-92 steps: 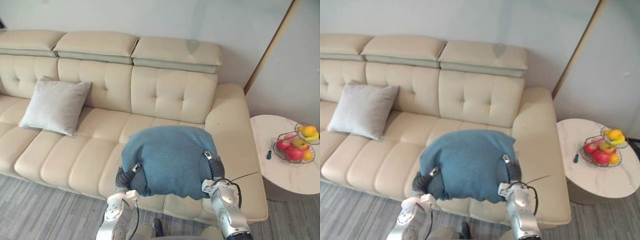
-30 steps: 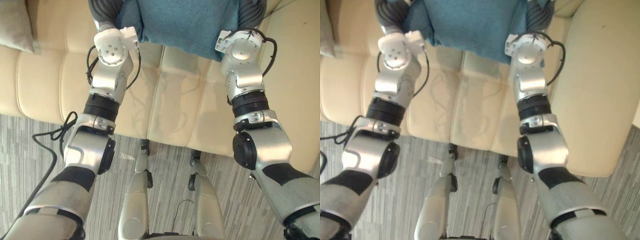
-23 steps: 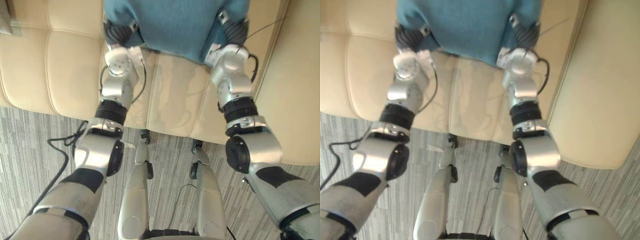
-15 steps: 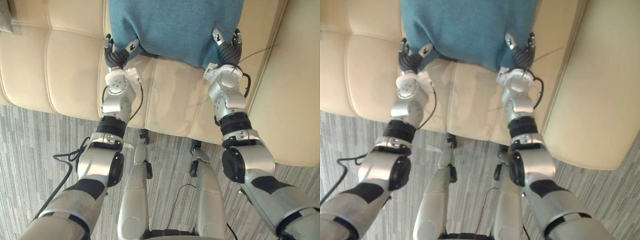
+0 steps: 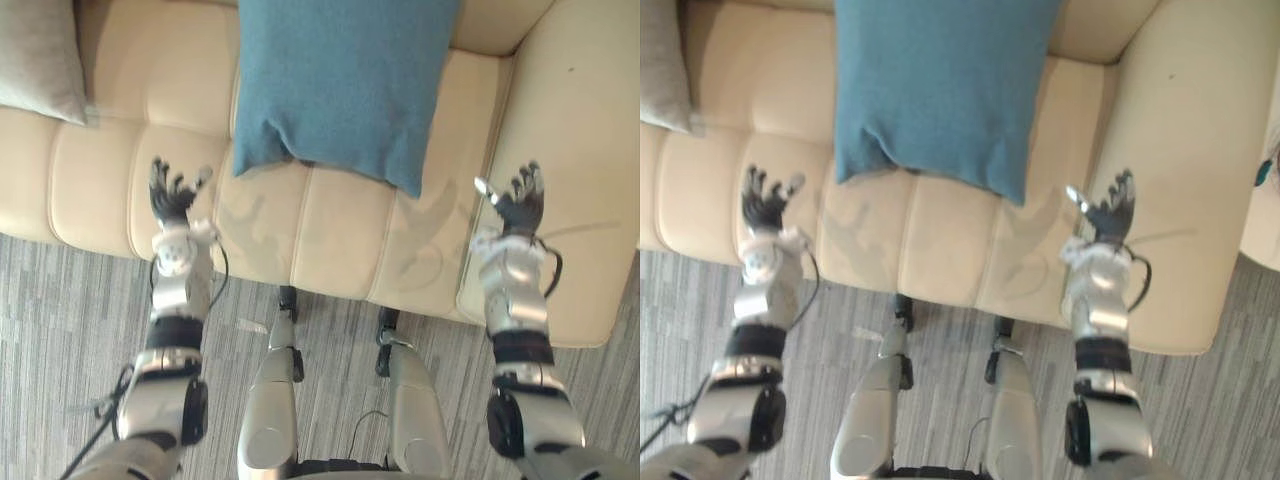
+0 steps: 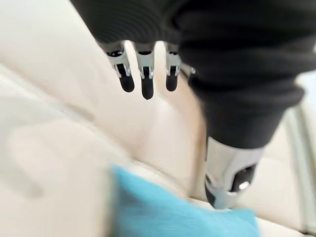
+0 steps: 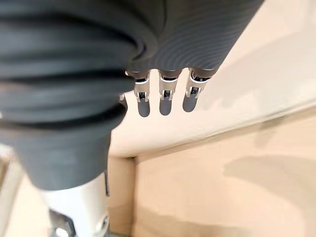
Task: Pick up cushions and gather them together orderly.
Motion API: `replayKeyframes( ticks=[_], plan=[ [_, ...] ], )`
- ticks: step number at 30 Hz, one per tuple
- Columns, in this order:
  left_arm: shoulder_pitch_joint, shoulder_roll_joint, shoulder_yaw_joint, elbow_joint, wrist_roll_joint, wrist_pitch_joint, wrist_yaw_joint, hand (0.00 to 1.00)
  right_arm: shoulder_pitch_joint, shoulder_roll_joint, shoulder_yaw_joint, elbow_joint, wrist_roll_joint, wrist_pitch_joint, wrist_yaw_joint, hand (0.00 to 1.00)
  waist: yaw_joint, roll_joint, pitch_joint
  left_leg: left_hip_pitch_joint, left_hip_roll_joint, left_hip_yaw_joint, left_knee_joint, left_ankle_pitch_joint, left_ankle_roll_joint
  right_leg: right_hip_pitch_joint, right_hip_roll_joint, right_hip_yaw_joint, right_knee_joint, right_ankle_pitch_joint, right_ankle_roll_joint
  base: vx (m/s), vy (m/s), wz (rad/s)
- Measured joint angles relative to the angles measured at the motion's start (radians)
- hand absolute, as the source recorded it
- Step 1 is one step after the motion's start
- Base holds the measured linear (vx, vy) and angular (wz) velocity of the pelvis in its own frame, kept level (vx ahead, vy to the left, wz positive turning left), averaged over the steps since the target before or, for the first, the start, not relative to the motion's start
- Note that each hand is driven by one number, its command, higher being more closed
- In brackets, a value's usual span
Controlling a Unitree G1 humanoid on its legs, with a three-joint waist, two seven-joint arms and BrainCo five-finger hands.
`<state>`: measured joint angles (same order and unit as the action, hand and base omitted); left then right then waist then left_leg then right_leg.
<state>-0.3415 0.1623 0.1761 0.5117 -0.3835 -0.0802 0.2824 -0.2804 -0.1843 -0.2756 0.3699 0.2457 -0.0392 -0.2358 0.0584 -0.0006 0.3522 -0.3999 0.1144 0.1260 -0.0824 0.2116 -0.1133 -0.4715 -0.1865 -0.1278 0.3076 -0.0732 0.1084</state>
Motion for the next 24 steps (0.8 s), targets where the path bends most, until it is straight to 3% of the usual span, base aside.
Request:
replayKeyframes(
  ticks=[1, 2, 4, 11, 16, 24],
  plan=[
    [0.104, -0.063, -0.001, 0.02, 0.001, 0.005, -0.021, 0.0, 0.092, 0.056, 0.0, 0.001, -0.001, 0.0, 0.024, 0.0, 0.001, -0.006, -0.01, 0.069, -0.002, 0.0, 0.001, -0.011, 0.003, 0.069, -0.003, -0.003, 0.0, -0.018, 0.001, 0.18, -0.061, 0.06],
    [0.13, -0.077, -0.001, 0.028, 0.002, 0.006, -0.03, 0.0, 0.116, 0.07, 0.001, 0.002, -0.001, 0.0, 0.031, 0.0, 0.002, -0.007, -0.017, 0.084, -0.002, 0.0, 0.003, -0.015, 0.003, 0.086, -0.003, -0.005, 0.001, -0.023, 0.001, 0.14, -0.052, 0.07],
    [0.277, -0.131, 0.003, 0.097, 0.009, 0.012, -0.071, 0.0, 0.242, 0.138, 0.006, 0.045, -0.007, 0.0, 0.073, 0.0, 0.004, -0.013, -0.107, 0.133, -0.001, -0.001, 0.03, -0.054, -0.003, 0.156, -0.003, -0.015, -0.012, -0.046, 0.0, 0.15, -0.051, 0.05],
    [0.407, -0.189, 0.088, 0.378, 0.114, 0.064, -0.173, 0.0, 0.359, 0.198, 0.004, 0.318, -0.022, 0.011, 0.133, 0.0, 0.004, -0.016, -0.277, 0.292, 0.007, 0.004, 0.016, -0.096, -0.015, 0.34, 0.008, -0.033, -0.105, -0.055, 0.003, 0.1, -0.007, -0.01],
    [0.411, -0.182, 0.147, 0.445, 0.188, 0.076, -0.18, 0.0, 0.369, 0.23, -0.028, 0.459, -0.052, 0.023, 0.154, 0.0, 0.003, -0.025, -0.329, 0.374, 0.003, 0.015, -0.021, -0.1, -0.022, 0.42, 0.015, -0.034, -0.147, -0.051, 0.004, 0.04, 0.008, -0.04],
    [0.411, -0.171, 0.161, 0.484, 0.233, 0.076, -0.18, 0.0, 0.369, 0.226, -0.115, 0.601, -0.051, 0.039, 0.158, 0.0, -0.001, -0.033, -0.342, 0.408, -0.012, 0.002, -0.027, -0.114, -0.013, 0.488, 0.011, -0.036, -0.215, -0.028, 0.016, 0.02, 0.006, 0.01]
  ],
)
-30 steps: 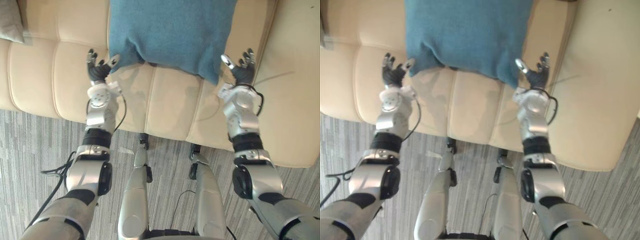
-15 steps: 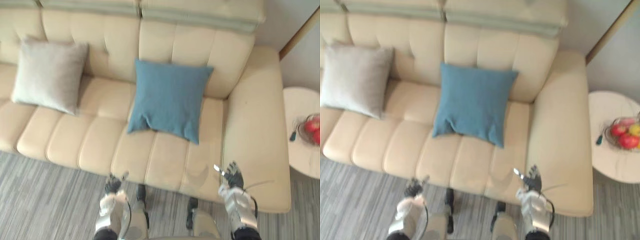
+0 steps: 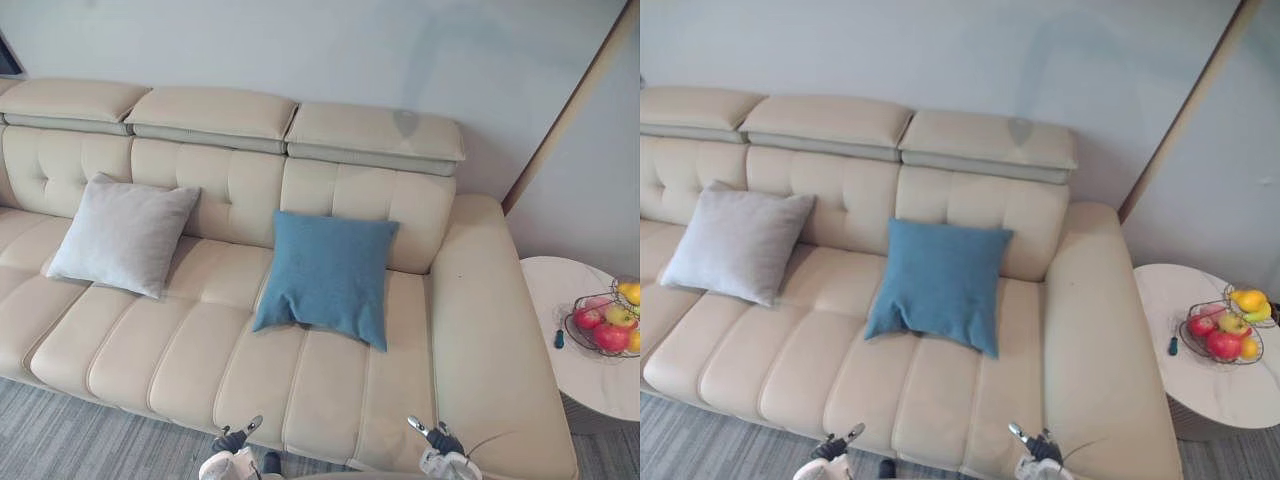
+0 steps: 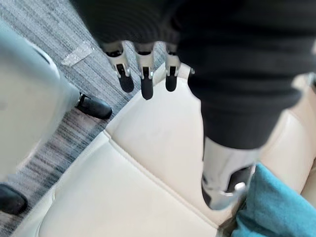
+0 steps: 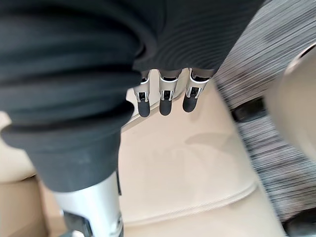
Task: Pick up cushions and gather them together orderly.
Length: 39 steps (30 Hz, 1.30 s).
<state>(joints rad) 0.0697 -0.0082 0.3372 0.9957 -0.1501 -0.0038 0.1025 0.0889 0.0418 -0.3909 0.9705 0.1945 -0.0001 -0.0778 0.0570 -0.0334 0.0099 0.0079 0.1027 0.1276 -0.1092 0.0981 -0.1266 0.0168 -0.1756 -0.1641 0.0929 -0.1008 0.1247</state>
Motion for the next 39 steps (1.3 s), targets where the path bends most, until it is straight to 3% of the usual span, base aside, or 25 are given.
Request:
replayKeyframes(
  ticks=[2, 3, 14, 21, 24, 27, 28, 29, 30, 32, 35, 36, 37, 38, 39],
  plan=[
    [0.0, 0.003, 0.0, 0.009, 0.005, 0.0, 0.0, 0.0, -0.001, -0.001, -0.013, 0.012, 0.0, 0.006, 0.0, 0.0, 0.0, -0.001, 0.0, 0.001, -0.002, -0.002, 0.0, -0.001, 0.0, 0.009, 0.0, 0.0, -0.011, 0.002, 0.002, 0.04, 0.0, 0.07],
    [0.003, 0.051, -0.002, 0.076, 0.033, 0.01, 0.0, 0.0, -0.049, -0.038, -0.06, 0.107, -0.039, 0.009, -0.003, 0.0, -0.011, -0.015, 0.025, 0.047, -0.016, -0.003, -0.001, -0.03, 0.001, 0.071, -0.008, 0.007, -0.048, 0.002, 0.004, 0.0, 0.0, 0.0],
    [0.001, 0.05, 0.001, 0.075, 0.042, 0.01, -0.001, 0.0, -0.049, -0.036, -0.06, 0.108, -0.078, 0.019, -0.003, 0.0, -0.012, -0.024, 0.034, 0.064, -0.02, 0.023, -0.001, -0.052, -0.001, 0.091, -0.009, 0.013, -0.073, -0.002, 0.003, 0.02, -0.005, -0.03],
    [-0.01, 0.047, -0.016, 0.075, 0.088, 0.01, -0.019, 0.0, -0.065, -0.014, -0.021, 0.108, -0.12, 0.038, -0.012, 0.0, -0.01, -0.026, 0.046, 0.08, 0.004, 0.081, -0.001, -0.057, -0.003, 0.104, 0.017, 0.02, -0.091, 0.028, -0.04, 0.06, -0.024, -0.13],
    [-0.031, 0.056, -0.086, 0.073, 0.089, 0.011, -0.018, 0.0, -0.102, -0.029, 0.05, 0.094, -0.14, 0.039, -0.016, 0.0, -0.008, -0.011, 0.076, 0.069, 0.032, 0.112, 0.006, -0.056, -0.001, 0.018, 0.037, 0.025, 0.018, 0.041, -0.058, -0.05, 0.0, -0.32],
    [-0.064, 0.068, -0.121, 0.073, 0.091, 0.013, -0.013, 0.0, -0.12, -0.024, 0.079, 0.031, -0.153, 0.04, -0.024, 0.0, -0.005, -0.016, 0.09, 0.013, 0.037, 0.126, 0.031, -0.053, 0.015, -0.107, 0.026, 0.009, 0.158, 0.055, -0.07, -0.13, 0.038, -0.2],
    [-0.079, 0.06, -0.119, 0.04, 0.091, 0.014, -0.004, 0.0, -0.122, -0.014, 0.081, 0.02, -0.154, 0.038, -0.032, 0.0, 0.001, -0.025, 0.098, -0.017, 0.044, 0.14, 0.081, -0.073, 0.045, -0.126, 0.012, 0.01, 0.185, 0.07, -0.05, -0.12, 0.046, -0.04],
    [-0.077, 0.053, -0.117, 0.027, 0.091, 0.013, -0.001, 0.0, -0.127, -0.011, 0.081, 0.02, -0.154, 0.038, -0.034, 0.0, 0.004, -0.024, 0.098, -0.028, 0.045, 0.141, 0.093, -0.078, 0.049, -0.124, 0.01, 0.009, 0.19, 0.067, -0.05, -0.15, 0.037, 0.11],
    [-0.076, 0.045, -0.098, 0.007, 0.09, 0.011, 0.003, 0.0, -0.121, 0.002, 0.083, 0.02, -0.153, 0.041, -0.036, 0.0, 0.0, -0.031, 0.102, -0.04, 0.034, 0.136, 0.119, -0.083, 0.057, -0.153, -0.022, 0.0, 0.39, -0.033, -0.044, -0.09, -0.015, 0.2],
    [-0.072, 0.036, -0.088, -0.024, 0.087, 0.009, 0.008, 0.0, -0.111, 0.006, 0.088, 0.021, -0.154, 0.041, -0.037, 0.0, 0.013, -0.042, 0.094, -0.046, 0.022, 0.135, 0.146, -0.086, 0.061, -0.13, -0.047, -0.004, 0.555, -0.1, -0.016, -0.07, -0.033, 0.18],
    [-0.066, 0.035, -0.079, -0.049, 0.076, 0.008, 0.011, 0.0, -0.132, 0.005, 0.099, 0.022, -0.154, 0.038, -0.037, 0.0, 0.033, -0.06, 0.075, -0.133, 0.019, 0.141, 0.238, -0.086, 0.062, -0.039, -0.074, 0.007, 0.532, -0.121, 0.015, -0.09, -0.136, -0.06],
    [-0.071, 0.029, -0.08, -0.05, 0.068, 0.01, 0.014, 0.0, -0.158, -0.002, 0.099, 0.022, -0.154, 0.038, -0.039, 0.0, 0.049, -0.067, 0.071, -0.194, 0.034, 0.15, 0.299, -0.086, 0.062, 0.006, -0.054, 0.011, 0.392, -0.153, 0.038, -0.16, -0.262, -0.26],
    [-0.076, 0.022, -0.082, -0.051, 0.067, 0.011, 0.017, 0.0, -0.167, -0.008, 0.099, 0.022, -0.153, 0.038, -0.041, 0.0, 0.053, -0.057, 0.075, -0.208, 0.047, 0.156, 0.312, -0.085, 0.062, 0.016, -0.042, 0.008, 0.351, -0.165, 0.037, -0.24, -0.275, -0.49],
    [-0.08, 0.002, -0.086, -0.055, 0.059, 0.01, 0.025, 0.0, -0.187, -0.028, 0.099, 0.022, -0.153, 0.038, -0.049, 0.0, 0.075, -0.014, 0.085, -0.228, 0.084, 0.168, 0.325, -0.076, 0.047, 0.029, -0.005, -0.009, 0.272, -0.176, 0.024, -0.28, -0.256, -0.47],
    [-0.08, -0.011, -0.091, -0.043, 0.051, 0.01, 0.029, 0.0, -0.2, -0.043, 0.099, 0.021, -0.153, 0.035, -0.056, 0.0, 0.075, 0.029, 0.103, -0.235, 0.114, 0.164, 0.315, -0.048, 0.025, 0.052, 0.035, -0.039, 0.222, -0.183, 0.011, -0.36, -0.272, -0.29]
  ],
)
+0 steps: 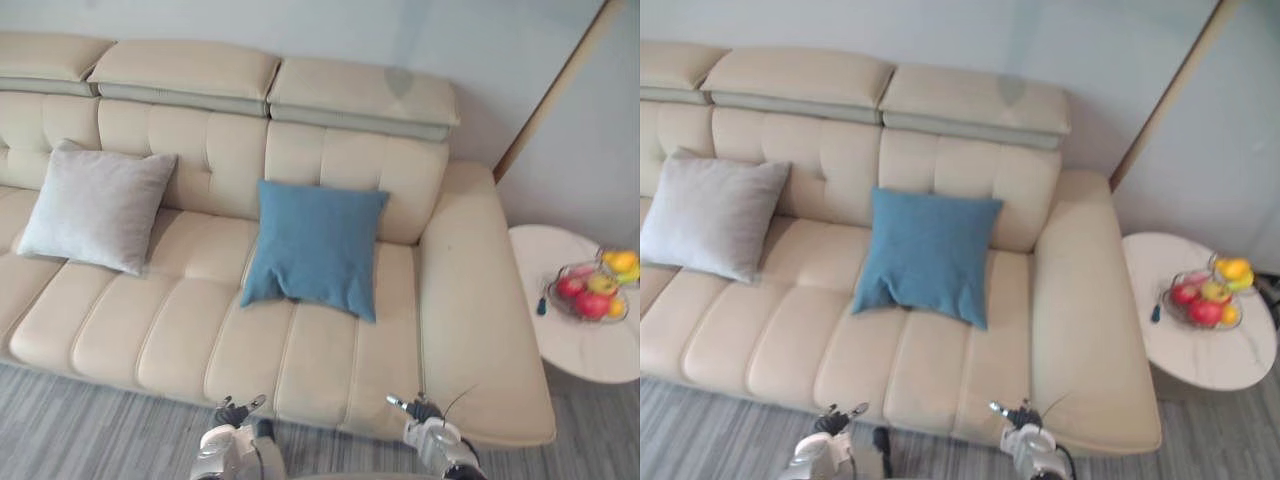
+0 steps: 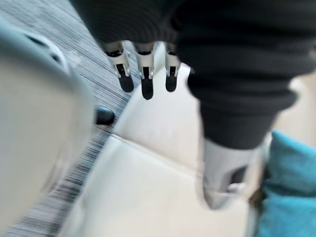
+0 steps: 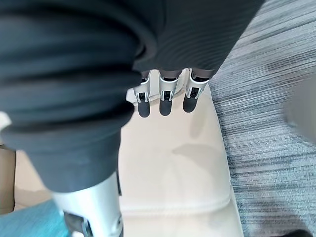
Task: Pick up cushions and gather them together orderly.
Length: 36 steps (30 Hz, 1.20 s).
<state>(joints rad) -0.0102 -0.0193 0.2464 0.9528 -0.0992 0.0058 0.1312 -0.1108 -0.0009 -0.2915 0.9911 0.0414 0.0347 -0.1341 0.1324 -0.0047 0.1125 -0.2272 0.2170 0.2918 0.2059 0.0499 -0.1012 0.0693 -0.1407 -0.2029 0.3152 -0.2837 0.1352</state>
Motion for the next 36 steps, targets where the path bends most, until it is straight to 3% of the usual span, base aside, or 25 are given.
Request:
replayKeyframes(
  ticks=[2, 3, 4, 5, 6, 7, 8, 11, 14, 15, 17, 19, 23, 24, 36],
  plan=[
    [-0.003, -0.02, -0.007, 0.013, -0.004, 0.0, -0.001, 0.0, 0.02, -0.016, -0.001, 0.001, 0.001, -0.002, -0.012, 0.0, -0.012, 0.03, 0.003, 0.002, 0.011, -0.019, -0.043, 0.062, -0.009, 0.004, 0.02, -0.032, -0.005, -0.007, -0.012, -0.34, -0.218, 0.31],
    [-0.002, -0.03, -0.007, 0.014, -0.009, -0.001, -0.002, 0.0, 0.047, -0.02, -0.002, 0.001, 0.002, -0.001, -0.021, 0.0, -0.026, 0.041, 0.007, 0.012, 0.009, -0.03, -0.089, 0.13, -0.007, 0.008, 0.029, -0.07, -0.002, -0.008, -0.015, -0.38, -0.179, 0.61],
    [-0.001, -0.031, -0.01, 0.013, -0.011, -0.001, -0.002, 0.0, 0.064, -0.02, -0.007, 0.003, 0.002, 0.001, -0.025, 0.0, -0.027, 0.039, 0.009, 0.025, 0.0, -0.036, -0.145, 0.206, -0.015, 0.01, 0.028, -0.1, -0.005, -0.007, -0.028, -0.32, -0.141, 0.61],
    [-0.003, -0.03, -0.01, 0.012, -0.011, -0.001, -0.003, 0.0, 0.069, -0.017, -0.019, 0.004, 0.002, 0.002, -0.025, 0.0, -0.031, 0.027, 0.009, 0.028, -0.008, -0.044, -0.165, 0.227, -0.019, 0.009, 0.017, -0.118, -0.009, -0.008, -0.061, -0.26, -0.098, 0.26],
    [-0.015, -0.025, -0.004, -0.004, -0.012, -0.002, -0.004, 0.0, 0.071, -0.006, -0.036, 0.005, 0.003, 0.002, -0.024, 0.0, -0.023, 0.004, 0.016, 0.021, -0.023, -0.054, -0.092, 0.158, -0.015, 0.001, -0.003, -0.142, -0.009, -0.028, -0.099, -0.17, -0.054, 0.04],
    [-0.014, -0.026, -0.002, -0.004, -0.012, -0.002, -0.004, 0.0, 0.069, -0.006, -0.042, 0.005, 0.003, 0.002, -0.024, 0.0, -0.022, 0.006, 0.017, 0.016, -0.025, -0.059, -0.052, 0.115, -0.003, -0.002, -0.005, -0.143, -0.005, -0.027, -0.099, -0.26, -0.01, -0.04],
    [-0.009, -0.022, 0.003, -0.005, -0.012, -0.001, -0.004, 0.0, 0.077, -0.004, -0.049, 0.005, 0.003, 0.002, -0.024, 0.0, -0.023, -0.006, 0.024, 0.019, -0.041, -0.082, 0.063, 0.005, 0.014, -0.005, -0.027, -0.145, 0.007, -0.024, -0.1, -0.17, 0.065, 0.0],
    [-0.005, -0.021, 0.012, -0.007, -0.019, -0.002, -0.008, 0.0, 0.091, -0.003, -0.058, 0.005, 0.002, 0.003, -0.021, 0.0, -0.024, -0.015, 0.019, 0.042, -0.056, -0.118, 0.234, -0.163, 0.011, -0.021, -0.056, -0.116, 0.008, 0.006, -0.073, -0.17, 0.174, -0.13],
    [0.002, -0.028, 0.041, -0.005, -0.022, 0.0, -0.015, 0.0, 0.093, 0.002, -0.08, 0.008, 0.0, 0.007, -0.013, 0.0, -0.025, -0.002, 0.008, 0.062, -0.063, -0.13, 0.259, -0.242, -0.005, -0.034, -0.052, -0.067, -0.012, 0.043, -0.032, -0.09, 0.3, -0.34],
    [0.017, -0.012, 0.04, -0.002, -0.024, 0.001, -0.019, 0.0, 0.099, 0.023, -0.086, 0.009, 0.0, 0.013, -0.004, 0.0, -0.042, -0.016, -0.01, 0.093, -0.097, -0.128, 0.158, -0.241, 0.0, -0.036, -0.059, -0.048, -0.06, 0.062, -0.023, -0.06, 0.295, -0.17],
    [0.031, 0.008, 0.04, 0.0, -0.024, 0.002, -0.022, 0.0, 0.115, 0.047, -0.12, 0.015, 0.0, 0.015, 0.006, 0.0, -0.046, -0.05, -0.031, 0.134, -0.144, -0.11, 0.033, -0.177, 0.028, -0.031, -0.076, -0.03, -0.118, 0.095, -0.035, -0.05, 0.197, -0.08],
    [0.036, 0.009, 0.039, 0.012, -0.02, 0.003, -0.022, 0.0, 0.132, 0.042, -0.146, 0.016, 0.0, 0.015, 0.007, 0.0, -0.056, -0.045, -0.036, 0.162, -0.181, -0.115, -0.04, -0.14, 0.048, -0.018, -0.077, -0.022, -0.149, 0.121, -0.04, -0.07, 0.116, 0.15],
    [0.07, 0.017, 0.045, 0.03, -0.02, 0.002, -0.022, 0.0, 0.159, 0.036, -0.19, 0.029, 0.001, 0.017, 0.008, 0.0, -0.069, -0.019, -0.064, 0.213, -0.216, -0.121, -0.157, -0.089, 0.052, -0.006, -0.084, -0.004, -0.184, 0.137, -0.035, -0.04, 0.06, 0.09],
    [0.098, 0.034, 0.082, 0.079, -0.02, 0.005, -0.028, 0.0, 0.15, 0.031, -0.196, 0.056, 0.002, 0.015, 0.015, 0.0, -0.075, -0.026, -0.046, 0.334, -0.207, -0.141, -0.312, -0.012, 0.039, 0.088, -0.04, -0.013, -0.27, 0.151, -0.033, 0.0, 0.0, 0.0],
    [0.098, 0.036, 0.078, 0.079, -0.019, 0.006, -0.039, 0.0, 0.151, 0.031, -0.157, 0.057, 0.002, 0.015, 0.042, 0.0, -0.078, -0.029, -0.038, 0.348, -0.209, -0.138, -0.316, -0.012, 0.038, 0.107, -0.042, -0.025, -0.271, 0.152, -0.033, 0.0, 0.0, 0.0]
  ],
)
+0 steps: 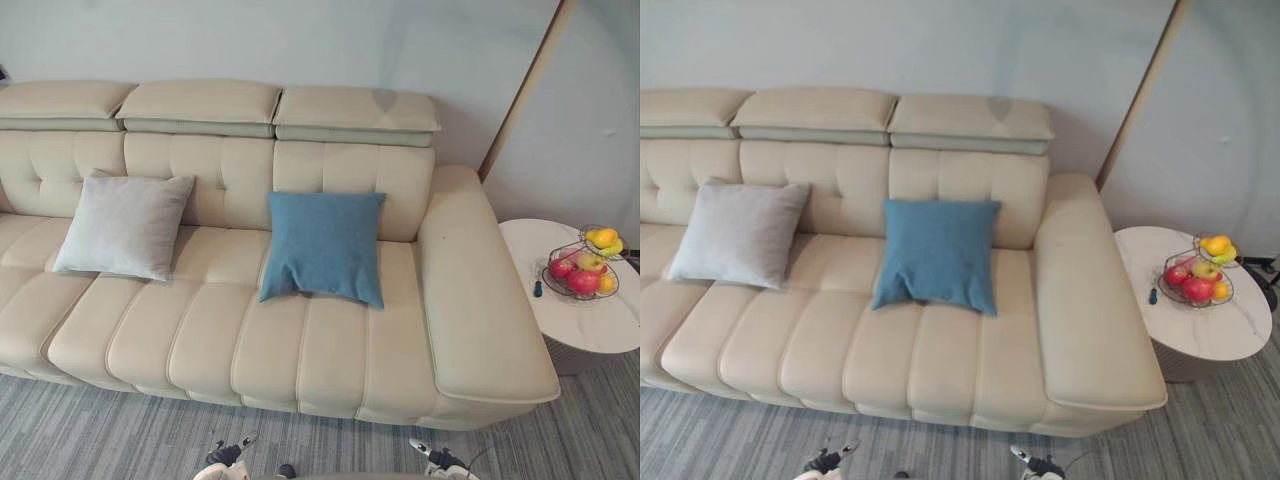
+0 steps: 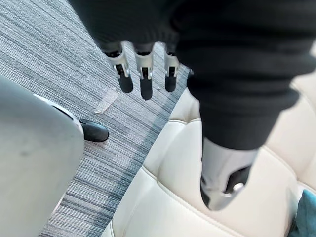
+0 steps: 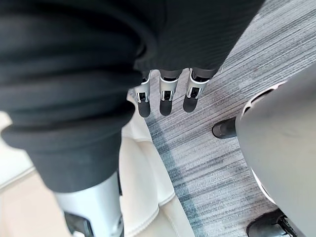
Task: Pick up cushions and gather them together orderly.
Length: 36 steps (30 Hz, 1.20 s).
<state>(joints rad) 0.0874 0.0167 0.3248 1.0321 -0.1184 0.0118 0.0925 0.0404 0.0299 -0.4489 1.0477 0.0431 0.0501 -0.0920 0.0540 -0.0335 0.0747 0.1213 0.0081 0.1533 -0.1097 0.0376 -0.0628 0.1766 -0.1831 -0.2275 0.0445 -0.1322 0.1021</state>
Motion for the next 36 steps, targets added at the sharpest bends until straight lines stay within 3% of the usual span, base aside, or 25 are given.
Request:
replayKeyframes(
  ticks=[7, 11, 14, 15, 16, 17, 18, 19, 20, 24, 25, 26, 27, 28, 29, 30, 31, 33, 36],
  plan=[
    [-0.016, 0.0, -0.007, -0.002, 0.002, 0.002, -0.012, 0.0, -0.002, -0.015, 0.084, -0.01, 0.001, -0.002, 0.023, 0.0, 0.0, -0.002, 0.028, 0.035, 0.022, 0.074, 0.006, -0.015, -0.014, -0.015, 0.018, 0.078, 0.002, 0.015, -0.008, -0.04, -0.004, -0.32],
    [-0.036, 0.003, -0.003, -0.002, 0.009, 0.002, -0.018, 0.0, -0.004, -0.027, 0.111, -0.014, 0.003, -0.002, 0.028, 0.0, -0.011, -0.009, 0.034, -0.044, 0.037, 0.115, 0.102, -0.084, -0.022, -0.109, 0.027, 0.166, 0.007, 0.039, -0.012, -0.01, 0.027, -0.73],
    [-0.043, -0.001, 0.035, -0.002, 0.009, 0.004, -0.017, 0.0, -0.024, -0.014, 0.124, -0.052, 0.003, -0.002, 0.033, 0.0, -0.004, -0.001, 0.053, -0.058, 0.093, 0.284, 0.193, -0.136, -0.019, -0.203, 0.076, 0.253, 0.03, 0.112, -0.036, 0.0, 0.034, -1.92],
    [-0.053, -0.002, 0.037, -0.001, 0.011, 0.004, -0.018, 0.0, -0.041, -0.002, 0.137, -0.066, 0.003, -0.008, 0.033, 0.0, 0.002, 0.001, 0.053, -0.076, 0.135, 0.362, 0.242, -0.15, -0.006, -0.268, 0.115, 0.213, 0.029, 0.188, -0.075, -0.03, -0.078, -2.62],
    [-0.054, 0.0, 0.031, -0.01, 0.012, 0.001, -0.017, 0.0, -0.064, 0.008, 0.139, -0.078, 0.0, -0.01, 0.033, 0.0, 0.008, 0.016, 0.056, -0.083, 0.174, 0.419, 0.255, -0.159, 0.007, -0.308, 0.117, 0.072, 0.044, 0.189, -0.106, -0.04, -0.103, -2.66],
    [-0.064, 0.001, 0.027, -0.012, 0.013, 0.0, -0.017, 0.0, -0.065, 0.01, 0.138, -0.078, -0.001, -0.009, 0.032, 0.0, -0.001, 0.008, 0.059, -0.08, 0.174, 0.451, 0.254, -0.16, 0.009, -0.329, 0.093, -0.055, 0.094, 0.147, -0.11, -0.05, -0.126, -1.99],
    [-0.088, 0.001, 0.004, -0.012, 0.016, 0.0, -0.016, 0.0, -0.059, 0.006, 0.134, -0.073, -0.002, -0.009, 0.031, 0.0, -0.003, -0.002, 0.067, -0.065, 0.172, 0.512, 0.26, -0.162, 0.006, -0.333, 0.033, -0.286, 0.171, 0.088, -0.124, -0.04, -0.093, -1.56],
    [-0.095, 0.0, -0.018, -0.019, 0.017, -0.001, -0.017, 0.0, -0.041, 0.006, 0.125, -0.07, -0.004, -0.005, 0.029, 0.0, -0.002, -0.004, 0.069, -0.04, 0.175, 0.562, 0.27, -0.168, 0.0, -0.309, -0.01, -0.433, 0.204, 0.043, -0.154, -0.03, -0.094, -1.47],
    [-0.094, -0.001, -0.029, -0.021, 0.017, -0.001, -0.017, 0.0, -0.038, 0.008, 0.115, -0.075, -0.005, -0.006, 0.029, 0.0, -0.001, -0.005, 0.069, -0.026, 0.175, 0.584, 0.27, -0.169, -0.003, -0.305, -0.015, -0.469, 0.206, 0.031, -0.153, 0.0, -0.135, -1.32],
    [-0.106, -0.013, -0.059, -0.017, 0.019, 0.0, -0.018, 0.0, -0.04, -0.013, 0.094, -0.066, -0.004, -0.011, 0.028, 0.0, -0.016, 0.025, 0.093, 0.009, 0.225, 0.584, 0.346, -0.185, -0.026, -0.299, 0.05, -0.375, 0.21, -0.016, -0.145, 0.01, -0.201, -0.8],
    [-0.104, -0.014, -0.072, -0.012, 0.018, 0.001, -0.018, 0.0, -0.04, -0.027, 0.086, -0.061, -0.003, -0.011, 0.028, 0.0, -0.017, 0.027, 0.096, -0.024, 0.271, 0.562, 0.453, -0.191, -0.03, -0.298, 0.065, -0.36, 0.21, -0.026, -0.15, 0.02, -0.245, -0.39],
    [-0.113, -0.02, -0.065, -0.02, 0.015, 0.001, -0.018, 0.0, -0.04, -0.03, 0.091, -0.051, -0.001, -0.011, 0.027, 0.0, -0.018, 0.032, 0.104, -0.097, 0.337, 0.484, 0.64, -0.2, 0.021, -0.293, 0.092, -0.332, 0.211, -0.032, -0.161, 0.0, -0.25, -0.39],
    [-0.115, -0.021, -0.062, -0.023, 0.014, 0.0, -0.019, 0.0, -0.04, -0.033, 0.092, -0.05, -0.001, -0.01, 0.025, 0.0, -0.017, 0.036, 0.107, -0.127, 0.354, 0.445, 0.701, -0.2, 0.051, -0.291, 0.104, -0.323, 0.213, -0.035, -0.172, 0.01, -0.228, -0.67],
    [-0.115, -0.031, -0.045, -0.042, 0.004, -0.005, -0.019, 0.0, -0.045, -0.039, 0.097, -0.05, 0.0, -0.009, 0.018, 0.0, -0.002, 0.045, 0.122, -0.198, 0.34, 0.286, 0.823, -0.252, 0.021, -0.284, 0.132, -0.276, 0.218, -0.041, -0.191, 0.02, -0.15, -1.15],
    [-0.113, -0.037, -0.042, -0.049, -0.002, -0.006, -0.018, 0.0, -0.055, -0.04, 0.099, -0.048, 0.001, -0.009, 0.013, 0.0, 0.004, 0.05, 0.128, -0.248, 0.27, 0.144, 0.856, -0.302, -0.042, -0.284, 0.155, -0.22, 0.218, -0.043, -0.194, 0.06, -0.132, -1.52],
    [-0.11, -0.04, -0.041, -0.053, -0.002, -0.005, -0.018, 0.0, -0.061, -0.037, 0.099, -0.047, 0.001, -0.009, 0.011, 0.0, 0.005, 0.052, 0.129, -0.268, 0.226, 0.077, 0.833, -0.321, -0.051, -0.282, 0.172, -0.178, 0.217, -0.043, -0.194, 0.05, -0.06, -1.31],
    [-0.108, -0.04, -0.041, -0.057, -0.004, -0.006, -0.018, 0.0, -0.062, -0.036, 0.099, -0.047, 0.002, -0.009, 0.011, 0.0, 0.005, 0.051, 0.129, -0.278, 0.202, 0.045, 0.81, -0.329, -0.043, -0.282, 0.183, -0.152, 0.216, -0.043, -0.194, 0.1, -0.041, -1.37],
    [-0.102, -0.045, -0.028, -0.077, -0.019, -0.008, -0.018, 0.0, -0.072, -0.031, 0.112, -0.047, 0.003, -0.011, 0.009, 0.0, 0.018, 0.049, 0.131, -0.339, 0.094, -0.142, 0.698, -0.342, -0.044, -0.28, 0.234, -0.023, 0.214, -0.049, -0.203, 0.13, 0.004, -1.65],
    [-0.104, -0.062, 0.016, -0.088, -0.033, -0.016, -0.014, 0.0, -0.065, -0.032, 0.138, -0.047, 0.008, -0.013, 0.007, 0.0, 0.046, 0.048, 0.13, -0.397, 0.004, -0.368, 0.607, -0.322, -0.028, -0.283, 0.268, 0.097, 0.217, -0.05, -0.204, 0.14, 0.062, -1.77]
  ],
)
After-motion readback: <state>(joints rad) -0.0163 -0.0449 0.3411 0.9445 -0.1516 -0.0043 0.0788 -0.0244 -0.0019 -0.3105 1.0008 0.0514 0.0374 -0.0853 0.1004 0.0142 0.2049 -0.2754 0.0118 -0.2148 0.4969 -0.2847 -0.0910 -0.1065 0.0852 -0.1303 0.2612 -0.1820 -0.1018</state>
